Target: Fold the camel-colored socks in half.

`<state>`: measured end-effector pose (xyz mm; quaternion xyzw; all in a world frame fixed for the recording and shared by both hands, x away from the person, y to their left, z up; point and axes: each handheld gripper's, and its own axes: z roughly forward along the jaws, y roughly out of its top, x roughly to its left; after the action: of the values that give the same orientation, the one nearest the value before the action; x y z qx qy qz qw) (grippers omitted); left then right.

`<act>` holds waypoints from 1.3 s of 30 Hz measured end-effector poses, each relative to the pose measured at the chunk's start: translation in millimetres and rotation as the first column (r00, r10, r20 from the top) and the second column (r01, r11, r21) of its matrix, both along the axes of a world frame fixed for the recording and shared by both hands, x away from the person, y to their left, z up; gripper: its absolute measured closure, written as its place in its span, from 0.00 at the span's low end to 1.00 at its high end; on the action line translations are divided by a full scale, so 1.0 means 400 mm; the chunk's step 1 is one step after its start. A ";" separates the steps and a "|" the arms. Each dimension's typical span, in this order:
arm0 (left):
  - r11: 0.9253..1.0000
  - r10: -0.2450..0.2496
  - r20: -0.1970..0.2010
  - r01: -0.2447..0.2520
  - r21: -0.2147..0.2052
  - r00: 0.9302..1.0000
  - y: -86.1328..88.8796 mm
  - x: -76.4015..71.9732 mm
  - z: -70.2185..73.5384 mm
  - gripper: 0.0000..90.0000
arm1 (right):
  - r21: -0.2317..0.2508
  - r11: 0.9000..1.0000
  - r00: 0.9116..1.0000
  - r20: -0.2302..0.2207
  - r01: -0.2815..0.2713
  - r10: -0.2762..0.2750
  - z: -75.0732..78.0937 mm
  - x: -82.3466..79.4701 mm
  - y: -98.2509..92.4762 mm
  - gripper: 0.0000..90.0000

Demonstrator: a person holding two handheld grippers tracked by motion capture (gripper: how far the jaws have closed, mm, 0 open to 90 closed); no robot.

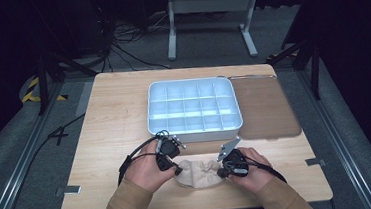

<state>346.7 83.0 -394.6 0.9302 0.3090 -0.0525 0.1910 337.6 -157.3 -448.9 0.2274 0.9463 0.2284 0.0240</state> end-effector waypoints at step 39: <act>0.996 -0.086 0.026 0.087 -0.028 0.996 -0.156 0.026 -0.043 0.91 | 0.045 0.999 0.999 0.045 0.008 -0.010 -0.009 -0.016 -0.015 0.99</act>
<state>357.1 20.6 -411.8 0.9405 0.2651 -0.0535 0.2059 331.2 -163.5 -452.5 0.2268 0.9392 0.2545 0.0412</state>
